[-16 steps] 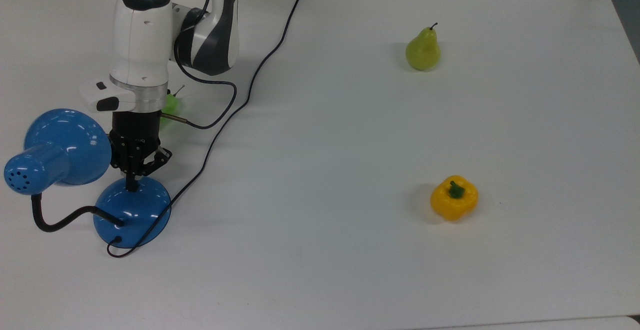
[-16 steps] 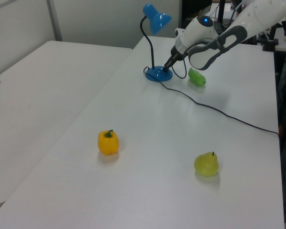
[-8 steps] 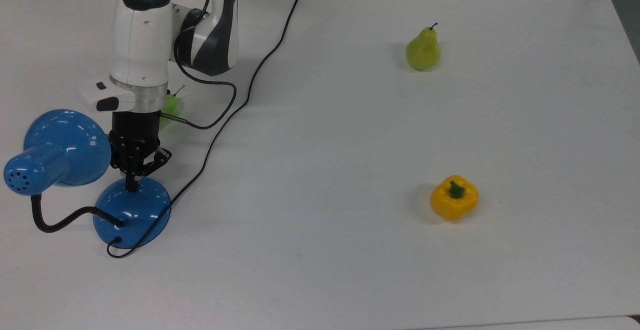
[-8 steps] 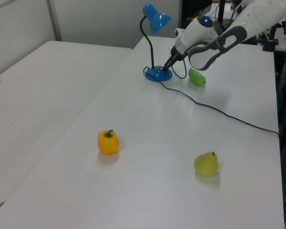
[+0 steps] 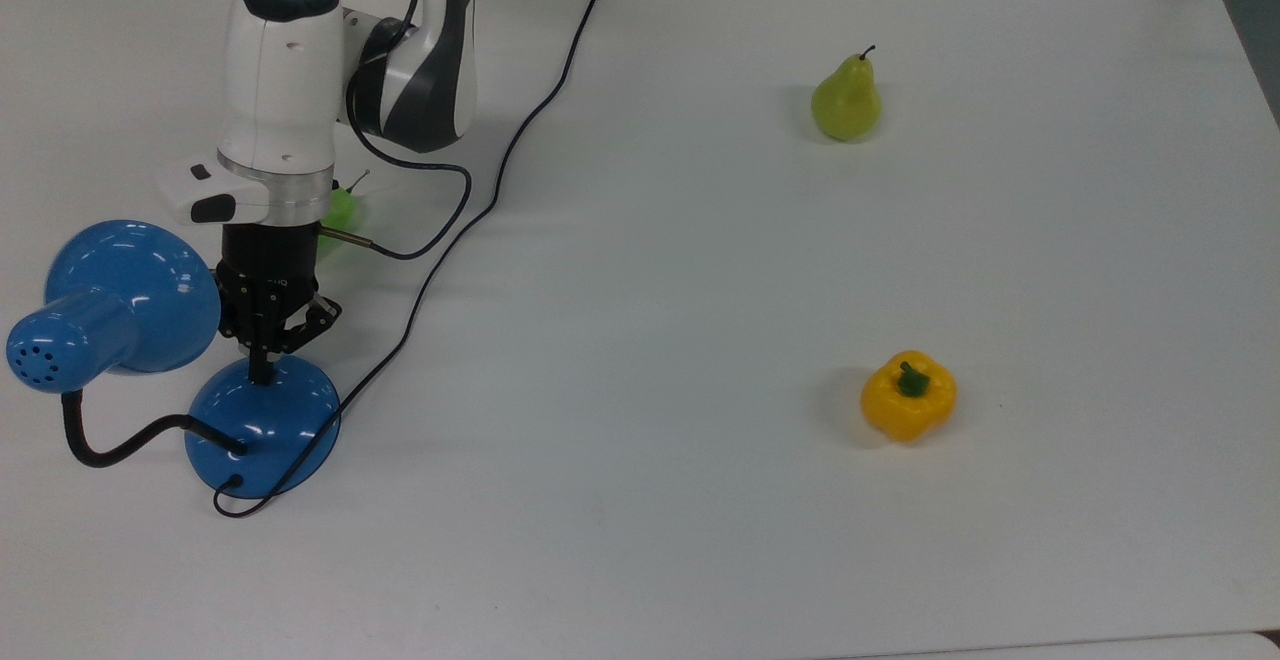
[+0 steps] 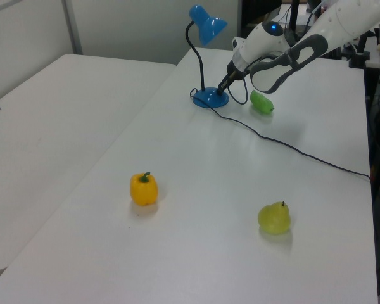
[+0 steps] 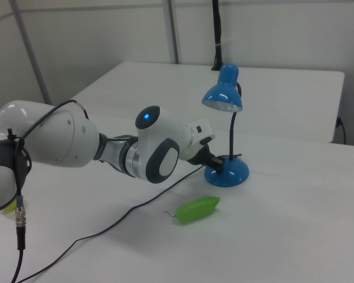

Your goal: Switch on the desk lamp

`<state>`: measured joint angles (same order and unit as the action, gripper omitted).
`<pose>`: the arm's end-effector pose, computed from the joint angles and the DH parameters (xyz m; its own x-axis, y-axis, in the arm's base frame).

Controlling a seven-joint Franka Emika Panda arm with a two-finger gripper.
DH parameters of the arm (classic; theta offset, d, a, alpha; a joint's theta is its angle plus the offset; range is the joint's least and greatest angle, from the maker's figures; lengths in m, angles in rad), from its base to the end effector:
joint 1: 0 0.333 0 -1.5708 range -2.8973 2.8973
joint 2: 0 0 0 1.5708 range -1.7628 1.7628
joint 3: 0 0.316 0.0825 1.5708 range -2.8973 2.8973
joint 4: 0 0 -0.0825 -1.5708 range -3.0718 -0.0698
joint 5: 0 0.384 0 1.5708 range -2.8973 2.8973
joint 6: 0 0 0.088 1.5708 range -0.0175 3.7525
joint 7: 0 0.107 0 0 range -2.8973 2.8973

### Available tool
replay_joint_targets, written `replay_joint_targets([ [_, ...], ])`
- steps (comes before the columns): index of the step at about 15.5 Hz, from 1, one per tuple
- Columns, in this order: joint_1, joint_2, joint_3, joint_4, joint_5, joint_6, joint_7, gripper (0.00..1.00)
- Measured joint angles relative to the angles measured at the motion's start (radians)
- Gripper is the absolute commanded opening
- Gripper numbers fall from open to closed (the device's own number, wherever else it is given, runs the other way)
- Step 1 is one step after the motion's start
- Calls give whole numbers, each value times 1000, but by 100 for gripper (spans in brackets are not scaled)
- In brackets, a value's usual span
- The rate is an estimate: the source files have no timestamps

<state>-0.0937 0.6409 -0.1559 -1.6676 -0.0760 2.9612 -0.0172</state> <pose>0.7129 -0.1554 0.3119 0.8013 -0.0268 0.5976 -0.1513 -0.9756 0.1591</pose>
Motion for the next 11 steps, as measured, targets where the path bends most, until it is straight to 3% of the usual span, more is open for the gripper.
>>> replay_joint_targets([
  [11,-2,1,0,14,0,0,0,0],
])
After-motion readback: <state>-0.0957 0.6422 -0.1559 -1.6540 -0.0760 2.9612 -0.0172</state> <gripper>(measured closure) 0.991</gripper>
